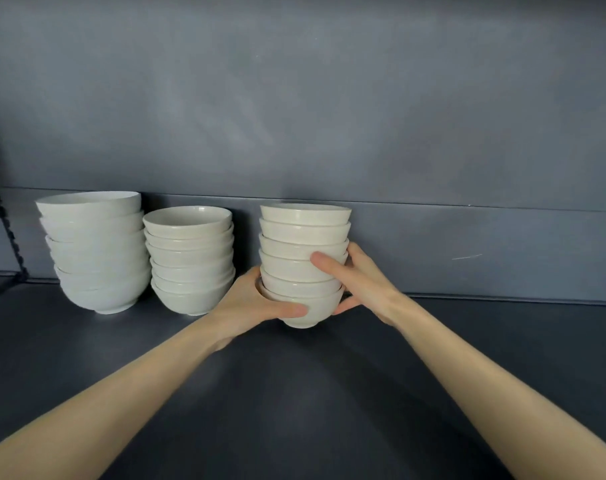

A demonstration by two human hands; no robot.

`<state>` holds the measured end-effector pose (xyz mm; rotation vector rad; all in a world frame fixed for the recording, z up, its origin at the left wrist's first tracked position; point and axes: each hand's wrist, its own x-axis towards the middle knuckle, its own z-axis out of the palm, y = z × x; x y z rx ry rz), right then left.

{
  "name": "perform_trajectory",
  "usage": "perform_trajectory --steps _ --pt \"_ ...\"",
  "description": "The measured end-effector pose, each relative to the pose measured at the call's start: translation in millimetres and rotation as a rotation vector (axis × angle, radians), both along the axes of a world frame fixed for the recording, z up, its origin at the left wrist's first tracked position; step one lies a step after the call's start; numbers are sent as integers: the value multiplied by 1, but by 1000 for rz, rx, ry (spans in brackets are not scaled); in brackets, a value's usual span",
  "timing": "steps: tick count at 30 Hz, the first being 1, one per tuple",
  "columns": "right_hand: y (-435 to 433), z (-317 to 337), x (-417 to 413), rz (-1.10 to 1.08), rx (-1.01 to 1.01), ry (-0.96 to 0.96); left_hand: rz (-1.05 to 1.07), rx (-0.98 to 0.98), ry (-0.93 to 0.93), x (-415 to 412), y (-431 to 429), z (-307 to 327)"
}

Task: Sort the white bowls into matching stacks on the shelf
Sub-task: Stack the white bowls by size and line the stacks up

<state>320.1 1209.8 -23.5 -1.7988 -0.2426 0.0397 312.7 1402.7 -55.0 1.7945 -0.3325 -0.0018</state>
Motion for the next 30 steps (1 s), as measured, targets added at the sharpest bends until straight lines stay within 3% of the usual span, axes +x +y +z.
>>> perform_trajectory --steps 22,30 --pt "27 -21 7 -43 49 -28 -65 -46 -5 24 29 -30" --pt "29 -25 12 6 70 -38 64 -67 -90 25 28 -38"
